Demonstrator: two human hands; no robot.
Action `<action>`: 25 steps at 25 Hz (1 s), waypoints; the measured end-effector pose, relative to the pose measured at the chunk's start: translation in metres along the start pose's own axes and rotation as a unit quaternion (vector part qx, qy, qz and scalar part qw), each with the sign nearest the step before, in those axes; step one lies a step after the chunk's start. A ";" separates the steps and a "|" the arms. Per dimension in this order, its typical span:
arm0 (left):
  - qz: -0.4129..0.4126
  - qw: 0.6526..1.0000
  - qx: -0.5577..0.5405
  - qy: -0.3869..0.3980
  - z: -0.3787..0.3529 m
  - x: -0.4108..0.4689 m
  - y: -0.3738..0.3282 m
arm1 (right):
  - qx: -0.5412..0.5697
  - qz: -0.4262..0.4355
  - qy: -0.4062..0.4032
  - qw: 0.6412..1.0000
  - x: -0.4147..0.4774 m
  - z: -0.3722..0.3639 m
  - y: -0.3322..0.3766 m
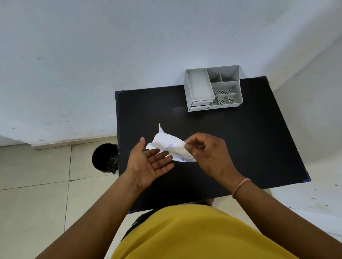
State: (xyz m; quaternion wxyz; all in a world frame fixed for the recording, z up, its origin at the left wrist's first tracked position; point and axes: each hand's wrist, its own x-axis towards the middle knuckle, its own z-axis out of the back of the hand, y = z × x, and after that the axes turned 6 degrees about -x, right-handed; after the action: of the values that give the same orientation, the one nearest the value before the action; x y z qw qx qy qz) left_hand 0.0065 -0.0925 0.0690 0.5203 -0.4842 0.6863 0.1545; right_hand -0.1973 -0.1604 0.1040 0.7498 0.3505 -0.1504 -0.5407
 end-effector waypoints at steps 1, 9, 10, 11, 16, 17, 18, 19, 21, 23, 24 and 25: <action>-0.042 0.998 0.029 -0.026 -0.001 -0.004 0.003 | 0.008 -0.010 -0.017 1.000 0.001 0.000 0.001; -0.235 0.924 0.288 0.085 -0.046 -0.038 0.024 | 0.152 -0.093 0.005 0.984 -0.003 0.006 0.011; -0.237 0.925 0.285 0.084 -0.048 -0.037 0.024 | 0.159 -0.096 0.016 0.982 -0.004 0.009 0.011; -0.234 0.927 0.280 0.084 -0.049 -0.035 0.024 | 0.159 -0.096 0.031 0.982 -0.005 0.012 0.011; -0.242 0.916 0.315 0.054 -0.057 -0.036 0.029 | 0.161 -0.106 0.067 0.979 -0.013 0.008 0.009; -0.246 0.913 0.323 0.040 -0.057 -0.034 0.031 | 0.175 -0.112 0.069 0.976 -0.014 0.004 0.009; -0.246 0.914 0.320 0.030 -0.057 -0.034 0.033 | 0.188 -0.116 0.068 0.973 -0.016 0.001 0.008; -0.243 0.919 0.311 0.025 -0.056 -0.033 0.034 | 0.199 -0.119 0.066 0.971 -0.016 -0.001 0.008; -0.225 0.930 0.290 0.020 -0.052 -0.033 0.035 | 0.208 -0.127 0.061 0.968 -0.018 -0.003 0.007; -0.207 0.940 0.271 0.016 -0.050 -0.035 0.033 | 0.221 -0.148 0.058 0.962 -0.018 -0.002 0.004; -0.197 0.944 0.263 0.015 -0.050 -0.037 0.033 | 0.233 -0.160 0.062 0.957 -0.018 -0.001 0.002; -0.190 0.947 0.257 0.015 -0.050 -0.038 0.033 | 0.242 -0.168 0.070 0.953 -0.018 0.000 0.001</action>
State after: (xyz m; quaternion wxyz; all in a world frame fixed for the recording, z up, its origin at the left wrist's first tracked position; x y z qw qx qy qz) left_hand -0.0493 -0.0930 0.1126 0.6367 -0.4572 0.6059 -0.1360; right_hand -0.2030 -0.1438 0.1072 0.5493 0.5783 -0.1628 -0.5808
